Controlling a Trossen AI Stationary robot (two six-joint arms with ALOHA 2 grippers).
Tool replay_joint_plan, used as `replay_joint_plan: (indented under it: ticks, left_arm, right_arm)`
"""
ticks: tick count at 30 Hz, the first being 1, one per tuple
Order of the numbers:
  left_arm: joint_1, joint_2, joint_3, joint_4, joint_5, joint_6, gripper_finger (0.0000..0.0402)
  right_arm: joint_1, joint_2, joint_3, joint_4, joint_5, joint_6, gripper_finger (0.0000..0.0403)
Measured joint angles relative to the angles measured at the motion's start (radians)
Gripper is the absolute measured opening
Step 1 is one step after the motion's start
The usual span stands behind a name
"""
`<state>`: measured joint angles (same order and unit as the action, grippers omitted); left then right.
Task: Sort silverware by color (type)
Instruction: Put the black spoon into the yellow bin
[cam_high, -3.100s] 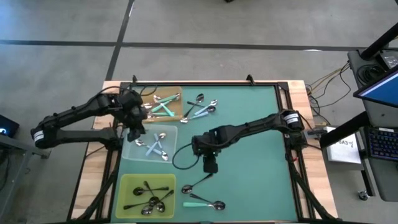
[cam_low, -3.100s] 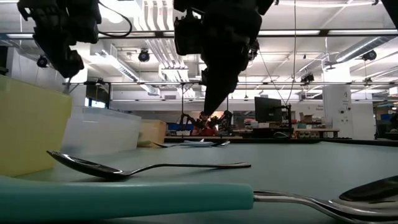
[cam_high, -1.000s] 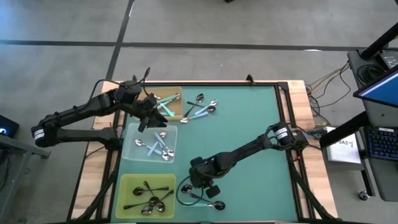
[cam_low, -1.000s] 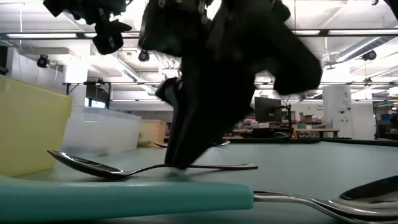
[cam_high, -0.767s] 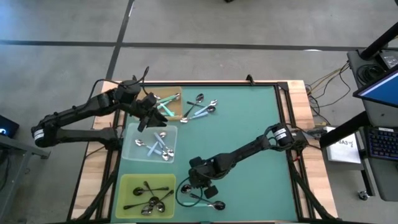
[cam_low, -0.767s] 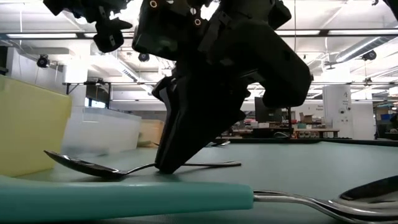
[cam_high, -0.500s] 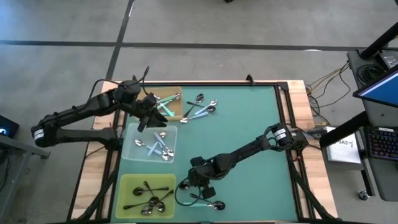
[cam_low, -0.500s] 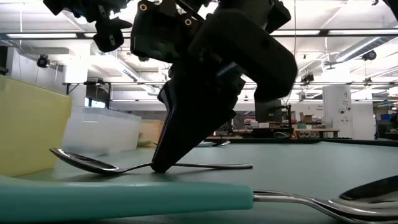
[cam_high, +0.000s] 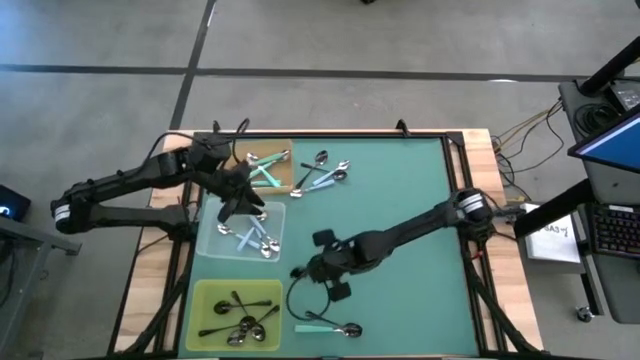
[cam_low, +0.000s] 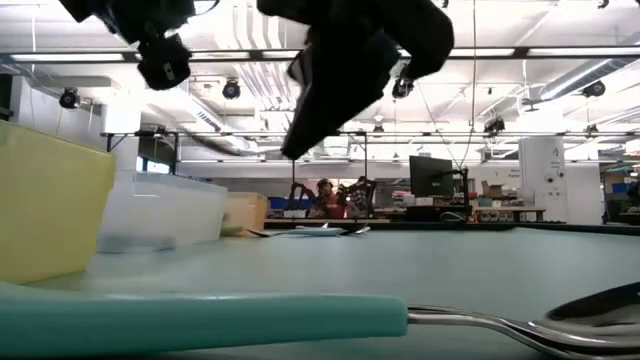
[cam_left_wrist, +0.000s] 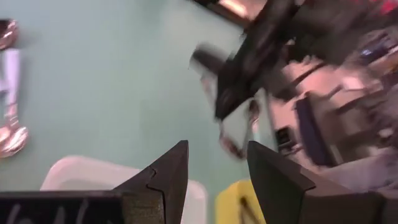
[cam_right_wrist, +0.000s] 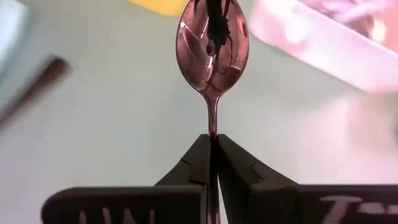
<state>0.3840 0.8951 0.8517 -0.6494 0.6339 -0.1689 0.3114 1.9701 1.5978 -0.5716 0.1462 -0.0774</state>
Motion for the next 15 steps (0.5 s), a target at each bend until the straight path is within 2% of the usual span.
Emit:
replay_joint_plan:
  ticks: [5, 9, 12, 15]
  left_arm:
    - [-0.004, -0.001, -0.038, -0.018, -0.139, 0.056, 0.0146]
    - [-0.007, -0.001, -0.118, 0.058, -0.16, 0.046, 0.0146]
    - [-0.019, -0.002, -0.204, 0.184, -0.161, 0.0, 0.0146]
    - [-0.039, -0.002, -0.299, 0.393, -0.155, -0.078, 0.0146]
  right_arm:
    - [-0.05, -0.064, -0.004, -0.114, 0.093, 0.023, 0.0009]
    - [-0.104, -0.125, 0.0, -0.131, 0.19, 0.026, 0.0009]
    - [-0.156, -0.147, -0.001, -0.133, 0.196, 0.077, 0.0009]
    - [-0.212, -0.175, -0.002, -0.13, 0.195, 0.151, 0.0009]
